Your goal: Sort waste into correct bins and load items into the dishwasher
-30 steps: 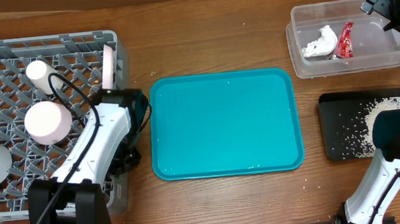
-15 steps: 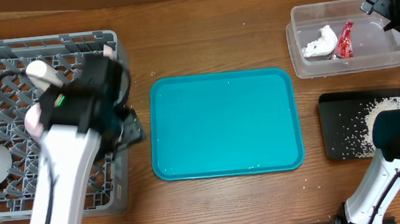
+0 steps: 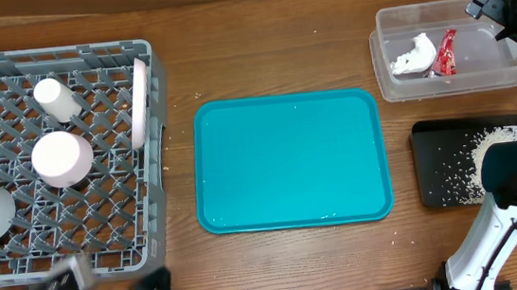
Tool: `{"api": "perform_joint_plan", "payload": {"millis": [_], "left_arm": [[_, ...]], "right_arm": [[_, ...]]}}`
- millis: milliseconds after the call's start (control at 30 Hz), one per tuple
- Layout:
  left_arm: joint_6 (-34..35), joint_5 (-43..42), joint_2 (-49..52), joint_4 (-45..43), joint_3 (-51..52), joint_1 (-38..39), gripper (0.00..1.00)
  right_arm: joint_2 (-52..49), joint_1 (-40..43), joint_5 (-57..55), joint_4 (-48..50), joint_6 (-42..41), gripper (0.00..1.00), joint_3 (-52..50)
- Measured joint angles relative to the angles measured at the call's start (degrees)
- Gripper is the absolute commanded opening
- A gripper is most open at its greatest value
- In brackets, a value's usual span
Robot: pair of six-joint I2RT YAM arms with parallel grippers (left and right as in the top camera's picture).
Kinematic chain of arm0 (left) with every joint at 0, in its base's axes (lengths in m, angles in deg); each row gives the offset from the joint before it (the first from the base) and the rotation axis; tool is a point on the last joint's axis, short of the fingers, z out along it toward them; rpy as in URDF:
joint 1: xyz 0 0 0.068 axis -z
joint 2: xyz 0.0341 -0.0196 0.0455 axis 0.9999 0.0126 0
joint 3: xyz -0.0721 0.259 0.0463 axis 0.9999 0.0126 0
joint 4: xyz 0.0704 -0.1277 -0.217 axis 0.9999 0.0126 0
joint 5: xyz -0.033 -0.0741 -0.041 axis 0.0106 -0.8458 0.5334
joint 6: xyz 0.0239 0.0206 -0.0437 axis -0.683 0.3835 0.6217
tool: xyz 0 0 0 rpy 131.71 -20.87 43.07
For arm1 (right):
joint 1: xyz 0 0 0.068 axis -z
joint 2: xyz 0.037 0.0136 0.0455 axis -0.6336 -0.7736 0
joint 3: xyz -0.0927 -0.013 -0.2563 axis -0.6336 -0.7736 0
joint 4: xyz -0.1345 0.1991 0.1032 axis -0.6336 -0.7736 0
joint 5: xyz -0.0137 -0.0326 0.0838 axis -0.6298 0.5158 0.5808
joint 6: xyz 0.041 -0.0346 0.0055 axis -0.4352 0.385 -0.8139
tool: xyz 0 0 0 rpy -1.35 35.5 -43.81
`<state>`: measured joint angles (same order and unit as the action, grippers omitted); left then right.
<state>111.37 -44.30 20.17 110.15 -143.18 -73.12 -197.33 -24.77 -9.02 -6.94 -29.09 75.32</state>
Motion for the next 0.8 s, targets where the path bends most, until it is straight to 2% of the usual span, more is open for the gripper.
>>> {"api": "perform_joint_plan", "payload": {"millis": [267,367,433,567,667,800], "left_arm": [[2.43,0.35,-9.88,0.81,0.26,0.0,1.0],[0.61,1.44,-10.64,-4.5,2.43,0.0,1.0],[-3.8,1.57,-10.64,-11.56,6.08,0.0,1.0],[-18.51,1.33,-10.54,-28.48,18.93,-1.44,1.0],[-31.3,0.83,-10.32,-42.64,32.89,-4.87,1.0],[-39.15,0.02,-10.25,-62.58,48.87,-10.36,1.0]], "right_arm": [[0.0,0.0,-0.02,-0.02,-0.02,1.0,0.0],[0.0,-0.02,-0.04,0.02,0.02,1.0,0.0],[0.0,0.0,0.0,0.0,-0.02,1.0,0.0],[0.0,-0.02,0.0,-0.02,0.02,1.0,0.0],[0.0,0.0,0.0,0.04,0.02,1.0,0.0],[0.0,-0.02,-0.02,0.0,0.0,1.0,0.0]]}}
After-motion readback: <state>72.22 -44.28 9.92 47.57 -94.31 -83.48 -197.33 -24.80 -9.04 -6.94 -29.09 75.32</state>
